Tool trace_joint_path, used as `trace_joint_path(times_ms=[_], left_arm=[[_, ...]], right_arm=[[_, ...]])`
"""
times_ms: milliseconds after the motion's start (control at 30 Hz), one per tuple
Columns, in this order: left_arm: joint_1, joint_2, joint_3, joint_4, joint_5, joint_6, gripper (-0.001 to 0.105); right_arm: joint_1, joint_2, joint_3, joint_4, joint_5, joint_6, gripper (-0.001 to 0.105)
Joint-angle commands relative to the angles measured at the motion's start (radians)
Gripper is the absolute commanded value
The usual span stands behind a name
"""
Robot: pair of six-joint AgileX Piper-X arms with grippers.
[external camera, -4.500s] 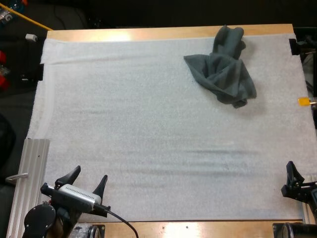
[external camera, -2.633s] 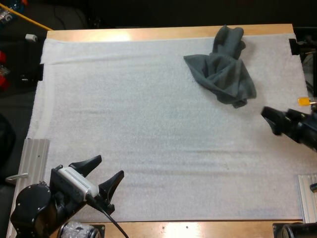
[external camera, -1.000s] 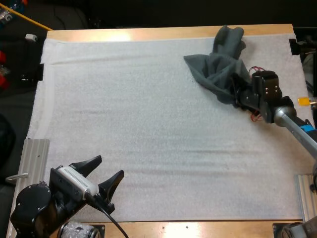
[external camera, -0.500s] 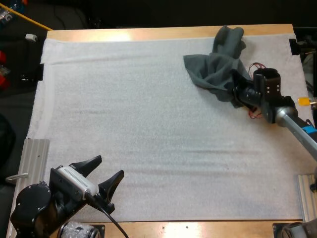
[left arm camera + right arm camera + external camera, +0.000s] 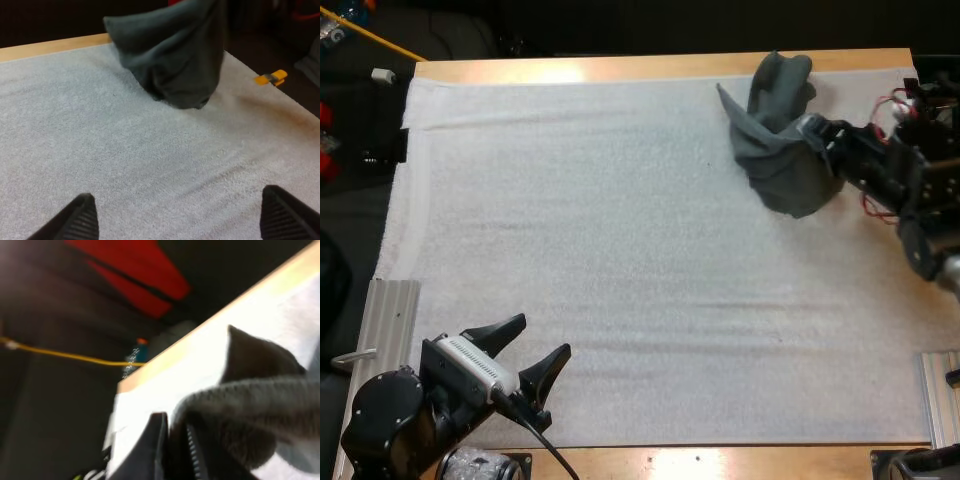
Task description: Pick towel from pile, fold and stack
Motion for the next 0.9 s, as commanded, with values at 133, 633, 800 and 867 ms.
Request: trace_joint_path(times_ms=[133, 633, 800, 867], left_arm=[[-0.004, 0.001, -0.005, -0.011, 0.007, -0.009, 0.066], [-0.004, 0.001, -0.005, -0.011, 0.007, -0.009, 0.066], [-0.004, 0.001, -0.005, -0.011, 0.007, -0.009, 0.066], [-0.004, 0.001, -0.005, -0.011, 0.007, -0.009, 0.066]], right_arm=[[0.003, -0.145, -0.008, 0.114, -0.082, -0.049, 0.000], [0.102, -0.356, -0.014, 0.242, -0.258, 0.021, 0.000], [0.271, -0.349, -0.019, 0.212, -0.137, 0.022, 0.000], [0.362, -0.331, -0.019, 0.149, -0.057, 0.022, 0.000]])
